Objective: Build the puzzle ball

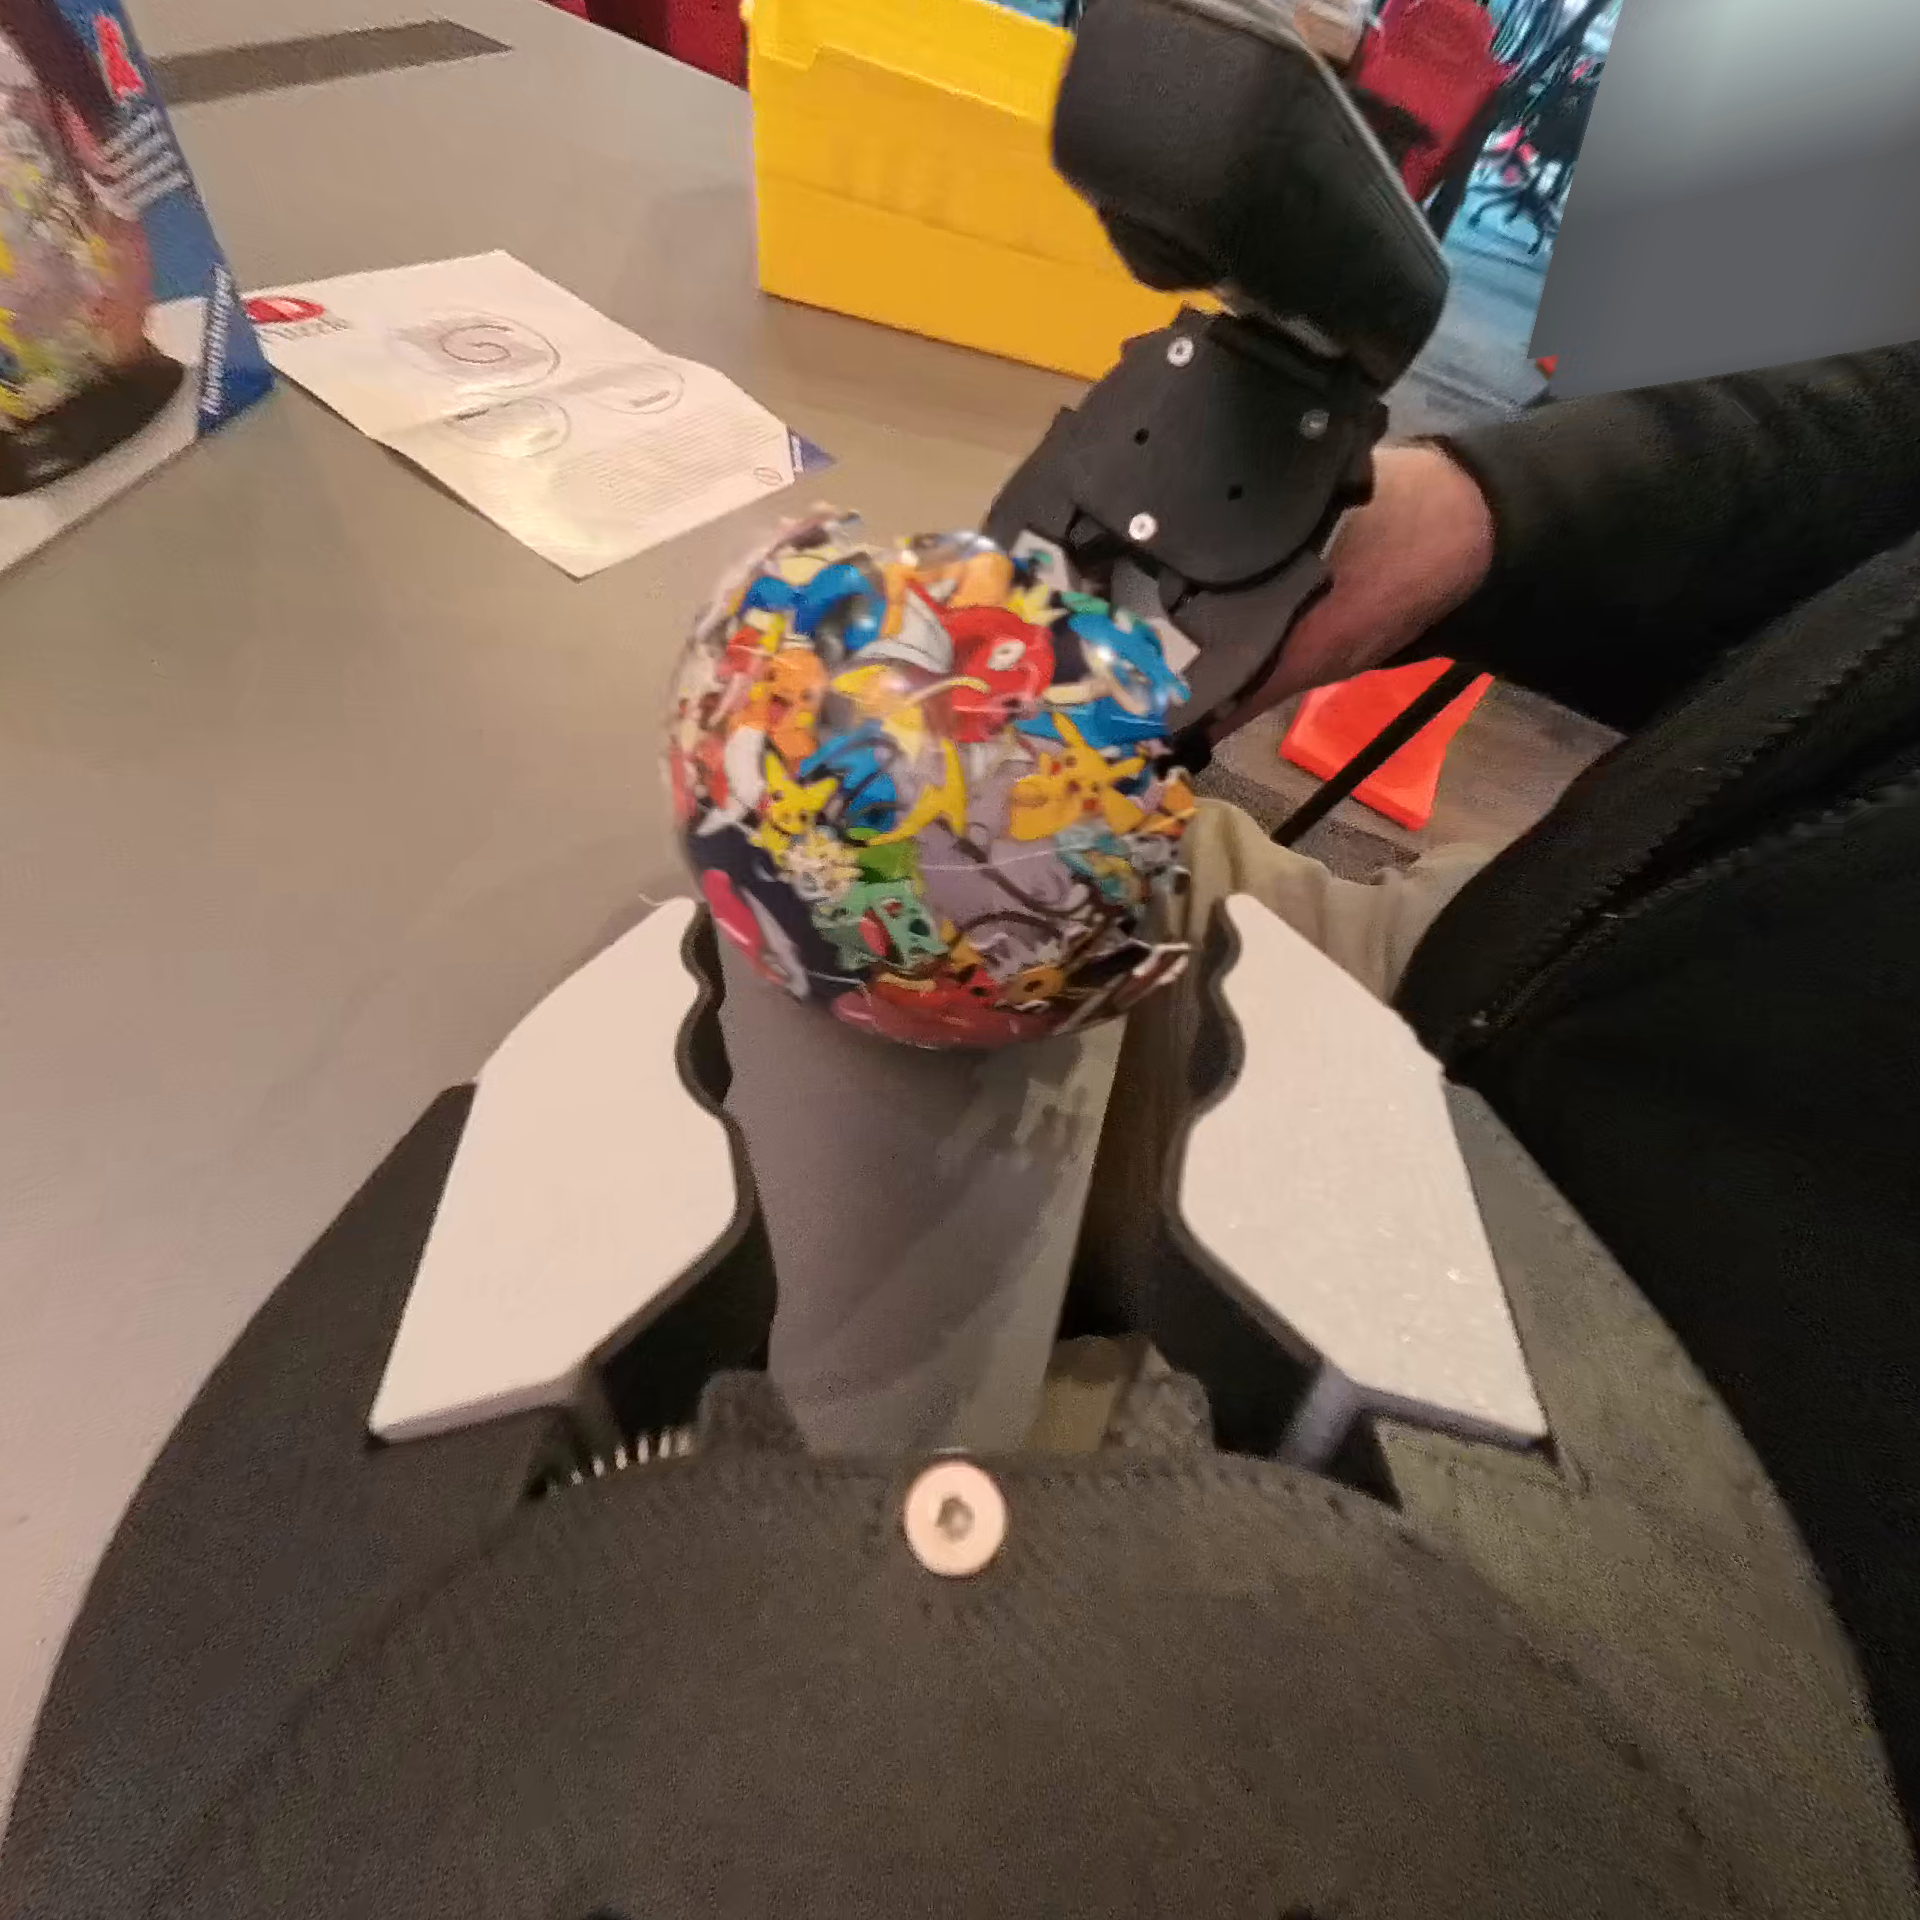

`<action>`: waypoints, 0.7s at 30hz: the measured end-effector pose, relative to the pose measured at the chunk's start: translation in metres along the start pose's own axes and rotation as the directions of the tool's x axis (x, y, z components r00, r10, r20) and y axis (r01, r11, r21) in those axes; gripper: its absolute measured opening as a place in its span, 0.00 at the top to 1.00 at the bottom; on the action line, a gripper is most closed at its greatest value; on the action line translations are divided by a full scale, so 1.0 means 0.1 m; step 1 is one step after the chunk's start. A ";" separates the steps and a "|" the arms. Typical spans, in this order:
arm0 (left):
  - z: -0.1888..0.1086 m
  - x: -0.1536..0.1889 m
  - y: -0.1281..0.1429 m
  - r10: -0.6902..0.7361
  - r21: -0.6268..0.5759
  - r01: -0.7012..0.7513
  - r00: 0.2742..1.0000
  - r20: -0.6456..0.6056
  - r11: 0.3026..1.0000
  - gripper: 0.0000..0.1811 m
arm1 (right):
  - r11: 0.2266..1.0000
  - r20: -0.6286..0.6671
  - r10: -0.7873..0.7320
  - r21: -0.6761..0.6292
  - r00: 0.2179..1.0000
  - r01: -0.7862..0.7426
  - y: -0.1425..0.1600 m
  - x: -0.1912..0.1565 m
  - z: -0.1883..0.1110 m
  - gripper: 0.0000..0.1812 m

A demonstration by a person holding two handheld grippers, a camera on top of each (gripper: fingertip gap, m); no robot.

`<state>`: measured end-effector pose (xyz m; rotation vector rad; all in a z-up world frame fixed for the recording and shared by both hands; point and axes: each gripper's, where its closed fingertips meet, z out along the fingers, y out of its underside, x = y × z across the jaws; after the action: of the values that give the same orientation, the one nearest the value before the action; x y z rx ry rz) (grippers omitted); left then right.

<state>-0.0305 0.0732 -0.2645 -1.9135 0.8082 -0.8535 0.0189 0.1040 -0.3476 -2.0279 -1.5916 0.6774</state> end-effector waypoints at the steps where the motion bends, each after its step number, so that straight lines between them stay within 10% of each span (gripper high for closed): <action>1: -0.01 -0.06 -0.02 0.003 0.008 -0.003 1.000 -0.004 1.000 0.50 | 1.000 -0.001 -0.002 -0.001 1.000 0.002 0.00 0.00 0.00 1.00; 8: 0.18 -0.16 -0.06 0.099 -0.059 -0.107 0.987 -0.124 0.993 0.32 | 1.000 0.001 -0.009 0.000 1.000 0.009 0.00 0.00 0.00 1.00; 21: 0.48 -0.06 0.06 0.189 -0.082 -0.208 0.962 -0.198 0.975 0.31 | 1.000 0.029 0.012 -0.004 1.000 -0.012 -0.01 0.01 0.00 1.00</action>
<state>0.0036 0.0967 -0.2896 -1.8192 1.1592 -0.8928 0.0187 0.1052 -0.3472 -2.0407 -1.5992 0.7117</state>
